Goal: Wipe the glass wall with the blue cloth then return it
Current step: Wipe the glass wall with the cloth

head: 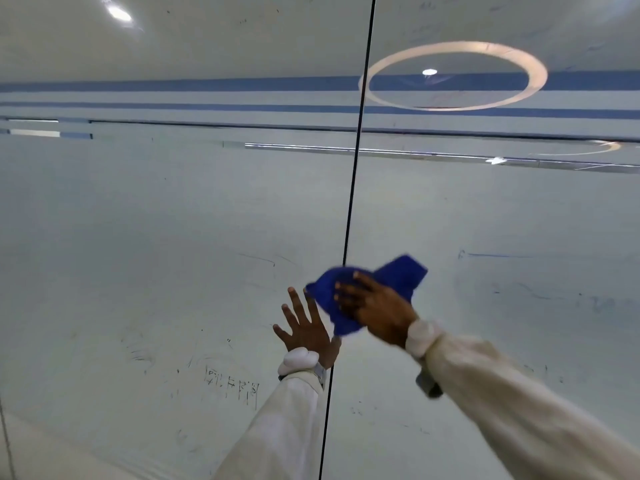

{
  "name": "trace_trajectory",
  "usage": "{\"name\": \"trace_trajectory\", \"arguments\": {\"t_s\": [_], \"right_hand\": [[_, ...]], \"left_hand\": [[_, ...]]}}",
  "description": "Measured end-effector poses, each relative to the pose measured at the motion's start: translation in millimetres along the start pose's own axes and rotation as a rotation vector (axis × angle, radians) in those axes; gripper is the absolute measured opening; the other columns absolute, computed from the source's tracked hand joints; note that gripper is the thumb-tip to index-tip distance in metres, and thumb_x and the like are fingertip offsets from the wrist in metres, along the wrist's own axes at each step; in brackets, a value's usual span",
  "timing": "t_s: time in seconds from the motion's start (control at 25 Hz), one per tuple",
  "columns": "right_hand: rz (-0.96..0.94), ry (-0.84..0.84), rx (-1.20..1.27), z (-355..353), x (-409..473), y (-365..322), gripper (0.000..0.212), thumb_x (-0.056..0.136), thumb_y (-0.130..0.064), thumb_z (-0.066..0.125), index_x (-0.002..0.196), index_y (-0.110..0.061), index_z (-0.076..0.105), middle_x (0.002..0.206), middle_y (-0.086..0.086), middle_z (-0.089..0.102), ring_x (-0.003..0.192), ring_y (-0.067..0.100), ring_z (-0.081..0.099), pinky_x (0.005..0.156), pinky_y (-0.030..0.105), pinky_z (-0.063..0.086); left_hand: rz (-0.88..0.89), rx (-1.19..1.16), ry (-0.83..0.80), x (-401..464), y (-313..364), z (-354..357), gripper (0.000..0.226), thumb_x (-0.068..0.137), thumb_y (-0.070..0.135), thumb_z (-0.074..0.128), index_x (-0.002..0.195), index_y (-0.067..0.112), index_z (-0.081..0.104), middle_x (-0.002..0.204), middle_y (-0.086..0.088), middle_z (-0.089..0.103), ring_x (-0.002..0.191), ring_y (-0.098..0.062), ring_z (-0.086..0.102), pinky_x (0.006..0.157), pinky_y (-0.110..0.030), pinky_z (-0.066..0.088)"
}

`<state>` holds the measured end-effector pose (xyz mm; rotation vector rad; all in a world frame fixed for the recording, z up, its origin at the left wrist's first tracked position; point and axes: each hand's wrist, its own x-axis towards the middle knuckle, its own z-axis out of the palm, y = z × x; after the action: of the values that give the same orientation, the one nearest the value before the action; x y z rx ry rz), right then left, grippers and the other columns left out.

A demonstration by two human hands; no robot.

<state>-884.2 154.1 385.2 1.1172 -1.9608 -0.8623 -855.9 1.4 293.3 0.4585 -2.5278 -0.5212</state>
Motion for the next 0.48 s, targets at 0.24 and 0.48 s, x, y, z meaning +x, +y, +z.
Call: {"name": "trace_trajectory", "arguments": {"t_s": [0.24,0.48], "right_hand": [[0.415,0.277,-0.009,-91.1,60.2,155.8,0.055,0.088,-0.006,0.061,0.141,-0.017,0.054,0.147,0.005,0.054,0.145,0.029,0.035,0.121,0.054,0.017],[0.391,0.208,0.065,-40.9,48.3,55.9,0.058,0.088,-0.008,0.058,0.145,-0.011,0.05,0.151,0.009,0.049,0.149,0.033,0.025,0.123,0.054,0.004]], "left_hand": [[-0.014,-0.02,-0.034,-0.4,4.1,0.4,0.13,0.084,0.064,0.067,0.159,0.016,-0.028,0.165,-0.016,-0.037,0.157,-0.046,-0.002,0.12,-0.066,0.02],[-0.007,-0.023,-0.022,4.1,-0.8,7.9,0.127,0.085,0.061,0.068,0.161,0.018,-0.024,0.167,-0.014,-0.034,0.158,-0.045,-0.001,0.12,-0.063,0.022]]}}
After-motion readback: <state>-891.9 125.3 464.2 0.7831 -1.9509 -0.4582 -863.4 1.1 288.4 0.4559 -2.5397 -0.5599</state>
